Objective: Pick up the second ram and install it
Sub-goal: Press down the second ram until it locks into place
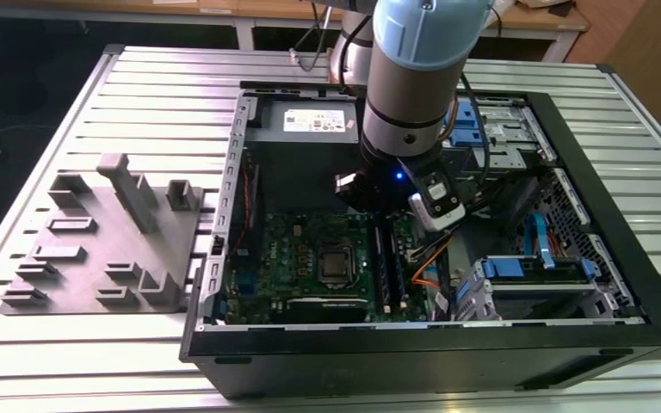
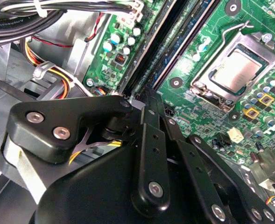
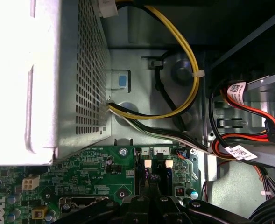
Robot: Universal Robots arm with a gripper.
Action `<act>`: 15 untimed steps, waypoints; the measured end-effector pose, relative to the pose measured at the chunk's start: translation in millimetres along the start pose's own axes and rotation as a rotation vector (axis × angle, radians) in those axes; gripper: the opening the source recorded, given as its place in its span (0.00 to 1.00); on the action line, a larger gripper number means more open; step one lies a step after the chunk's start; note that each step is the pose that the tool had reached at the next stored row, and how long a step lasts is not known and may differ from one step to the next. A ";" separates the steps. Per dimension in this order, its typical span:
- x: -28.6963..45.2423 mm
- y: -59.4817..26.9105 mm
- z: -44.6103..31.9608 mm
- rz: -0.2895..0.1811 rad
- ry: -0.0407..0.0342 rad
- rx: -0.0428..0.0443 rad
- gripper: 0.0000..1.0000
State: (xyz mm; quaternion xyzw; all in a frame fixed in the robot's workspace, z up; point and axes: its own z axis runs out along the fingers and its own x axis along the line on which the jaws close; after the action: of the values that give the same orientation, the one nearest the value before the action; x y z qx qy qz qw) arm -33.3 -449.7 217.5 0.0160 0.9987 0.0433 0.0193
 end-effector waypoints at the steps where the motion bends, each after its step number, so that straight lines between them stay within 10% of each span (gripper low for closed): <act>1: 0.0 0.0 0.0 0.000 0.0000 0.0000 0.07; 15: -0.3 0.6 -7.2 0.000 0.0000 -0.0002 0.07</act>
State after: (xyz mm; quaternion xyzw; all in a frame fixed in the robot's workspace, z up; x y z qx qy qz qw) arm -33.3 -449.7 224.7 0.0160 0.9987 0.0434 0.0193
